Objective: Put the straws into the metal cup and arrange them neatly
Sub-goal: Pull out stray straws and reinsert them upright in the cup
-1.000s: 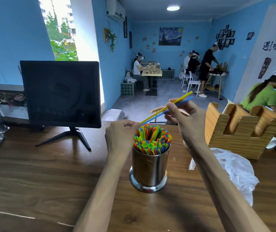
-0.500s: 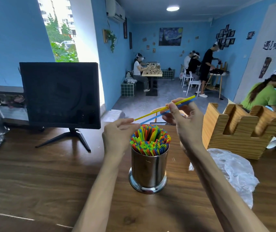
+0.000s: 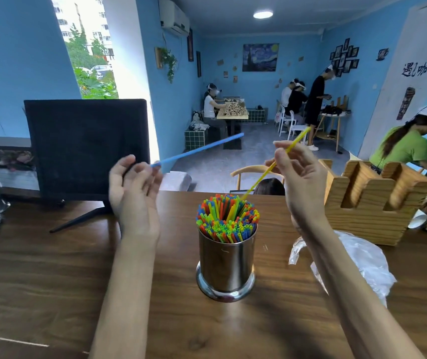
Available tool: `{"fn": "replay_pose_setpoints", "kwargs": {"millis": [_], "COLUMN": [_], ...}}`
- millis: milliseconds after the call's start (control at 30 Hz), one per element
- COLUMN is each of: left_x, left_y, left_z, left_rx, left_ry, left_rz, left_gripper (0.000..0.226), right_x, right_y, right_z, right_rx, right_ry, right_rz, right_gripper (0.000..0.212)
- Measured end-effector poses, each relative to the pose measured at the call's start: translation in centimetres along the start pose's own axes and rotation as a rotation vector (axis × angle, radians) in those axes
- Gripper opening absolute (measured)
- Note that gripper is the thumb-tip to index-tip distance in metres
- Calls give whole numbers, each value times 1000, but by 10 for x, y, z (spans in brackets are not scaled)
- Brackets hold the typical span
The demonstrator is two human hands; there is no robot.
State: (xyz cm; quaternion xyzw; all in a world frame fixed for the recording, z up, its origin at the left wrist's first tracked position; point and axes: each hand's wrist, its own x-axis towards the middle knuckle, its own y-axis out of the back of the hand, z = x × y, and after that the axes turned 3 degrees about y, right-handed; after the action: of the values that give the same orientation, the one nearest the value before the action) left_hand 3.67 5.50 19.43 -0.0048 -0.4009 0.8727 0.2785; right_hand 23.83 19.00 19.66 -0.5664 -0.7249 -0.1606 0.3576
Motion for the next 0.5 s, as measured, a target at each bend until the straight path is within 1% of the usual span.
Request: {"fn": "replay_pose_setpoints", "kwargs": {"millis": [67,100,167,200,267,333,500], "left_x": [-7,-12,-23,-27,-34,-39,-47], "left_y": [-10,-17,-30,-35,-41,-45,-52], "left_z": [6,8,8,8,7,6,3], "left_rx": [229,350,563,650,741,763,747], "left_ry": [-303,-447,-659,-725,-765,-730,-661], "left_rz": [-35,-78,-173,-217,-326,-431,-497], "left_gripper": [31,32,34,33,30,31,35], "right_x": [-4,-6,-11,-13,-15,-17,-19], "right_y": [-5,-8,-16,-21,-27,-32,-38], "right_z": [3,4,5,5,5,7,4], "right_rx": [-172,-230,-311,-343,-382,-400,-409], "right_ry": [108,152,224,250,274,276,268], "right_rz": [-139,-190,-257,-279,-308,-321,-347], "right_gripper": [26,31,36,37,35,32,13]}}
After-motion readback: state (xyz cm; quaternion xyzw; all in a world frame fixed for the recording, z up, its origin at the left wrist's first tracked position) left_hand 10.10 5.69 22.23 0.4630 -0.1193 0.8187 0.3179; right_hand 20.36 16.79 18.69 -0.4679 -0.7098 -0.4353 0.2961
